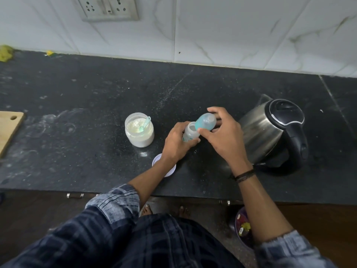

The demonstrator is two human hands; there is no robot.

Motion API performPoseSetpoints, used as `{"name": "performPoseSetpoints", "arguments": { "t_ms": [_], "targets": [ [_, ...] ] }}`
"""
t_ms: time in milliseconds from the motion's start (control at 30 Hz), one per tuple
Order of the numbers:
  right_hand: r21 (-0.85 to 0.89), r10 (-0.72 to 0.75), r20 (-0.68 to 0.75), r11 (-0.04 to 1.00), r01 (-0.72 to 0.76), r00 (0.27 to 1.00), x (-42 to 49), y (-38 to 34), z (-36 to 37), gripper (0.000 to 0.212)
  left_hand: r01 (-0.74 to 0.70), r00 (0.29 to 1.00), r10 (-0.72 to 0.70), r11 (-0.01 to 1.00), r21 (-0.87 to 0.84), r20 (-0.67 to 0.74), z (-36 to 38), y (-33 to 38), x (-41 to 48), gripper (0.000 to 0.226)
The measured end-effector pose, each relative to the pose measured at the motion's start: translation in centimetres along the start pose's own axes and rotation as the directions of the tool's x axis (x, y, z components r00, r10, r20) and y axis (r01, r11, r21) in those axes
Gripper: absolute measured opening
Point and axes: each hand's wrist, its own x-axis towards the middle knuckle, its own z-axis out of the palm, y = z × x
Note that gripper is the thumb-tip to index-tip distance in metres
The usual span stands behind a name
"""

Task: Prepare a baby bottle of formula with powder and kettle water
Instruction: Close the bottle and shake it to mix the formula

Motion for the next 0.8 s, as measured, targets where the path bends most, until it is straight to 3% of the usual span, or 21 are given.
{"name": "performPoseSetpoints", "arguments": {
  "t_ms": [300, 600, 800],
  "targets": [
    [-0.189, -0.029, 0.230, 0.979, 0.074, 0.973, 2.8, -0.7, 0.8, 0.061, -0.011, 1.000, 0.010, 0.999, 0.035, 0.020, -0.1, 0.1, 0.1, 0.060],
    [-0.281, -0.055, 0.248, 0.951, 0.126, 0.967, 3.6, -0.4, 1.8, 0.057, -0.006, 1.000, 0.005, 0.999, 0.036, 0.014, 0.0, -0.1, 0.1, 0.057],
    [-0.348, -0.030, 0.290, 0.928, 0.134, 0.957, 3.7, -0.5, 1.4, 0.066, 0.003, 1.000, -0.004, 1.000, 0.030, 0.013, 0.1, -0.2, 0.2, 0.058]
  ]
}}
